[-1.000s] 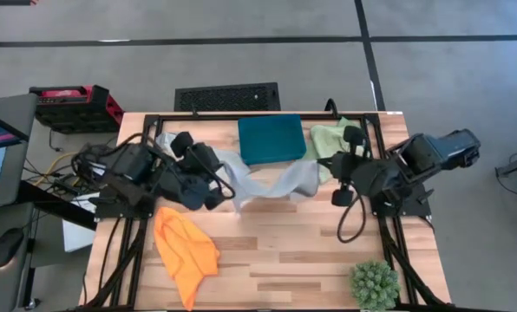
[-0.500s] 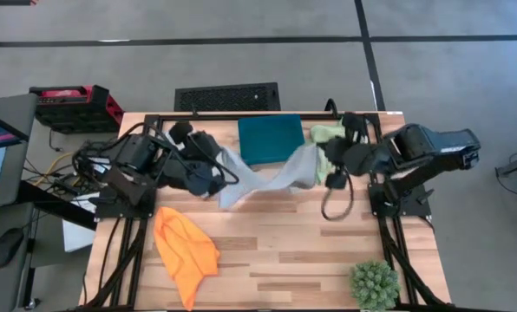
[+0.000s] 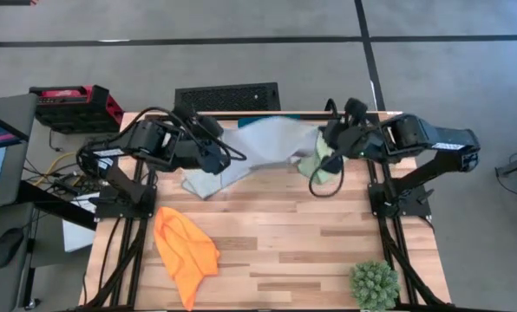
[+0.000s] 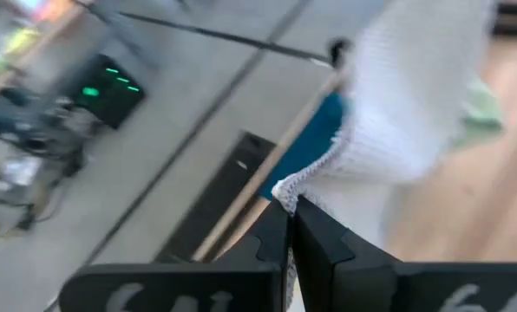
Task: Fold microfiber towels
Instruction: Fold the bottom left gray microfiber cloth
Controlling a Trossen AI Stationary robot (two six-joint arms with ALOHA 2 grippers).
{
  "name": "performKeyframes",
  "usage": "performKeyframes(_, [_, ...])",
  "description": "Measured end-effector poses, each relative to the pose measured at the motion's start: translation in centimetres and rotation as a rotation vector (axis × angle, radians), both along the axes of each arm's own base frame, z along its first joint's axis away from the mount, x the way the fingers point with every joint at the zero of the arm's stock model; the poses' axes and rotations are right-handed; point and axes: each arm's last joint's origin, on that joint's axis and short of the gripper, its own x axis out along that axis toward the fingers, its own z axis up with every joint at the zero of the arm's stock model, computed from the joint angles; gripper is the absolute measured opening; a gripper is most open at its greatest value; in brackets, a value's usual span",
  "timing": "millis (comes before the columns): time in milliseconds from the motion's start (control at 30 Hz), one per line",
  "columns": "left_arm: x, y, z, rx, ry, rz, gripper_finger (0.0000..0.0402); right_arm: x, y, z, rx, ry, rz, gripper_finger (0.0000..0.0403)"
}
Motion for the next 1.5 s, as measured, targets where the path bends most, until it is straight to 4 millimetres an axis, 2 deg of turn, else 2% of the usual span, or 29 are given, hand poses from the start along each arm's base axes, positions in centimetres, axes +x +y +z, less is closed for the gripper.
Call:
performKeyframes(233, [0.9,-2.3,-3.0,-0.197,0.163,-0.189,0.0000,-0.2,2.7,-1.2,0.158,0.079,0.196,0.0002])
performKeyframes(400, [1.2,-4.6,-6.5,-0.272,0.294,-0.232,0.0000,-0.5,4.3,-4.2,0.217,0.191,0.175,0.0002])
performKeyframes(633, [0.8,-7.2,-11.2,-0.355,0.399,-0.166,0.0000,-0.7,7.8,-8.3,0.323,0.279,0.228,0.0003])
performKeyframes(933, [0.4,-11.7,-16.3,-0.514,0.377,-0.215,0.0000,-0.8,12.4,-13.3,0.460,0.297,0.342,0.0004])
performKeyframes(1200, [0.0,-14.7,-21.3,-0.699,0.320,-0.262,0.0000,0.2,16.0,-19.2,0.552,0.424,0.442,0.0004])
performKeyframes(1367, [-0.2,-15.7,-23.0,-0.764,0.272,-0.262,0.0000,1.6,17.6,-21.9,0.610,0.486,0.477,0.0004])
performKeyframes(1500, [-0.5,-15.6,-23.4,-0.755,0.274,-0.239,0.0000,2.0,17.9,-23.3,0.597,0.542,0.459,0.0005])
